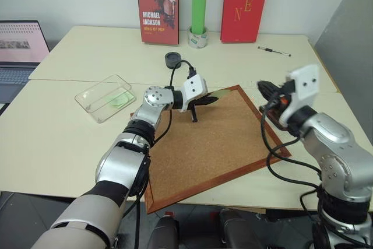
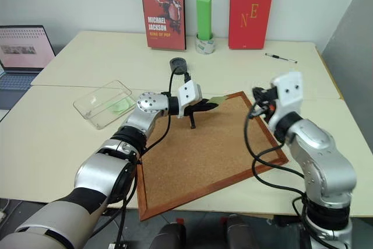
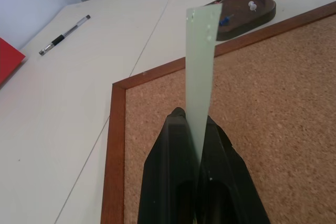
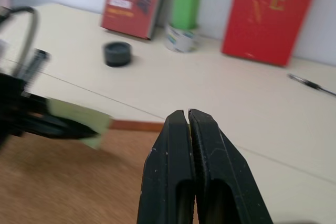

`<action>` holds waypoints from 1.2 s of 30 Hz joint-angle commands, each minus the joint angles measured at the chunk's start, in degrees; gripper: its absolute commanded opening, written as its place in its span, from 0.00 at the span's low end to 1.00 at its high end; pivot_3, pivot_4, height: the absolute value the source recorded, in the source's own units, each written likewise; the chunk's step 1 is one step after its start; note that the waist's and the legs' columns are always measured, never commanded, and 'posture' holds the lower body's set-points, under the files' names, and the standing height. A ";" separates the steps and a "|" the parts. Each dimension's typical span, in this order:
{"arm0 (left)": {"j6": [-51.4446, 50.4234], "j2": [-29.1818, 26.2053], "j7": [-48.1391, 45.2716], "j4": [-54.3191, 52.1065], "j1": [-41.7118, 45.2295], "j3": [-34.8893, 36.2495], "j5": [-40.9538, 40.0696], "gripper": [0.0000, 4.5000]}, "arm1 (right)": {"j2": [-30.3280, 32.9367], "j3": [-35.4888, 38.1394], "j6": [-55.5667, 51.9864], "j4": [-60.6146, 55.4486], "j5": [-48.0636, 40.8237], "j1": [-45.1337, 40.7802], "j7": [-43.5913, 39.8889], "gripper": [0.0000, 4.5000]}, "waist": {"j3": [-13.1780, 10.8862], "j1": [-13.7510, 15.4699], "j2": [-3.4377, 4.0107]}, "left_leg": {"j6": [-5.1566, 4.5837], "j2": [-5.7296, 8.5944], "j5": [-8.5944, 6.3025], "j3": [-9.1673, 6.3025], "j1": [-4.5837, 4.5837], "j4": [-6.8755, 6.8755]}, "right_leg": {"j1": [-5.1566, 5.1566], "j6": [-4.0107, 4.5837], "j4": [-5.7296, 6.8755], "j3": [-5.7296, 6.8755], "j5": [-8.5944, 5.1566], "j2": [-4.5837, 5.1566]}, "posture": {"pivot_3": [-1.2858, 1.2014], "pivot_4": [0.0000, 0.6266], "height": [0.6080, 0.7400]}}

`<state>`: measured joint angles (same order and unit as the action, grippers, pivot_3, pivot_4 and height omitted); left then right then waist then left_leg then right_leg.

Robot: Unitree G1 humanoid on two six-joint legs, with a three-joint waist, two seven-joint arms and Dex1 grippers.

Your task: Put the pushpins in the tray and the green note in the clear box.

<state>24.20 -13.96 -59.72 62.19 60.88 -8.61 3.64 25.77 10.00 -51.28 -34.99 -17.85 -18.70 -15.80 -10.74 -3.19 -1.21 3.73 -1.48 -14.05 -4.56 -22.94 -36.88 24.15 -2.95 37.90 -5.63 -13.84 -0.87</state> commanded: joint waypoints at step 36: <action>-8.04 -7.05 3.75 -20.89 -4.24 2.69 -2.21 0.00 | 3.76 -4.94 30.24 20.67 17.26 2.19 -0.57 0.88 | 0.00 -0.57 0.00 | -0.03 0.00 0.02 0.02 0.12 -0.06 | -0.02 -0.02 0.19 -0.09 0.03 -0.05 | 0.52 0.24 1.00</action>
<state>17.37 -19.50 -57.28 45.10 56.35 -7.84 2.68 29.78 3.06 -21.88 -9.39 0.96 -16.26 -15.72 -10.74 -3.76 -1.20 3.69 -1.49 -14.03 -4.54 -22.82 -36.94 24.13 -2.97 38.09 -5.72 -13.82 -0.92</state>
